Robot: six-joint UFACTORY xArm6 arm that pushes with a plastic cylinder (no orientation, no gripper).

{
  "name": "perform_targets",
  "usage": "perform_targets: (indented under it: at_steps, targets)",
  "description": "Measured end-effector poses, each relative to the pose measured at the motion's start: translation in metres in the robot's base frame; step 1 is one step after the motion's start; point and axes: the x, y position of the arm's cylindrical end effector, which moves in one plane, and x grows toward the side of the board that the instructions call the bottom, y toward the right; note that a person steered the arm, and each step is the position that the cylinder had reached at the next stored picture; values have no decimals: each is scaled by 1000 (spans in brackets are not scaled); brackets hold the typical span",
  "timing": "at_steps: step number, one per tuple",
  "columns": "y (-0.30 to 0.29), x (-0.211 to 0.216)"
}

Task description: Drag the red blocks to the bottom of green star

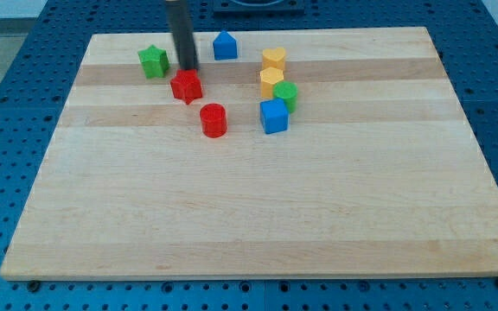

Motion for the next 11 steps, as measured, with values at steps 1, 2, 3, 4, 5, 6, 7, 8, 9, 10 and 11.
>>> perform_targets:
  at_steps: [1,2,3,4,5,6,7,8,9,10,11]
  targets:
    - [43,30]
    - [14,48]
    - [-14,33]
    - [-25,23]
    - [-39,24]
    - [-33,44]
    - [-49,48]
    - [-62,48]
    - [-42,48]
    - [27,71]
    - [84,91]
